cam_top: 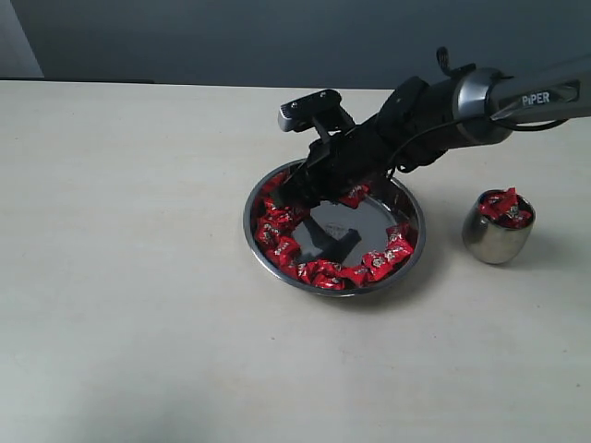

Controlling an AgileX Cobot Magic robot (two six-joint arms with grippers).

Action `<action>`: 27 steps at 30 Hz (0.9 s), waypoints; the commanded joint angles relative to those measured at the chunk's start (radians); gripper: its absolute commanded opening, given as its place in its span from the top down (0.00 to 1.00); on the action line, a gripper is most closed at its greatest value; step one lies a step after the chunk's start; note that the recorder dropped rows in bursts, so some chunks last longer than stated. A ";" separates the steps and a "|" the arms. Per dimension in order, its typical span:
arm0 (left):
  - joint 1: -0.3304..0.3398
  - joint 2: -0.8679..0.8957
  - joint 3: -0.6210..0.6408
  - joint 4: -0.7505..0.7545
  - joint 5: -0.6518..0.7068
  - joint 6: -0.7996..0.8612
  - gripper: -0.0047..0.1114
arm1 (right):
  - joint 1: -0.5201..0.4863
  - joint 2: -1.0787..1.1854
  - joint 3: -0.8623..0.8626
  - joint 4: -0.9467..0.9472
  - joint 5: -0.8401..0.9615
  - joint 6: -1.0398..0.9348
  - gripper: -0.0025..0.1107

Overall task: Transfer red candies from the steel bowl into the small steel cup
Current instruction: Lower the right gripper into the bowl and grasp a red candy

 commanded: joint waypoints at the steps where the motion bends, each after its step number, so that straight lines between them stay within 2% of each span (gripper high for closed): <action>1: -0.003 -0.004 -0.001 -0.001 -0.006 -0.006 0.96 | 0.000 0.019 -0.005 -0.016 -0.017 -0.004 0.60; 6: -0.003 -0.004 -0.001 -0.001 -0.006 -0.006 0.96 | 0.000 0.040 -0.005 -0.021 -0.035 -0.002 0.60; 8: -0.003 -0.004 -0.001 -0.001 -0.006 -0.006 0.96 | 0.000 0.042 -0.005 -0.023 -0.032 -0.002 0.64; 12: -0.003 -0.004 -0.001 -0.001 -0.006 -0.006 0.96 | 0.000 0.039 -0.005 -0.023 -0.023 0.000 0.88; 15: -0.003 -0.004 -0.001 -0.001 -0.006 -0.006 0.96 | 0.000 0.030 -0.005 -0.023 0.006 0.000 0.99; 21: -0.003 -0.004 -0.001 -0.001 -0.006 -0.006 0.96 | 0.000 -0.016 -0.005 -0.052 0.058 0.032 0.98; 27: -0.003 -0.004 -0.001 -0.001 -0.006 -0.006 0.96 | -0.013 -0.107 -0.005 -0.279 0.102 0.265 0.98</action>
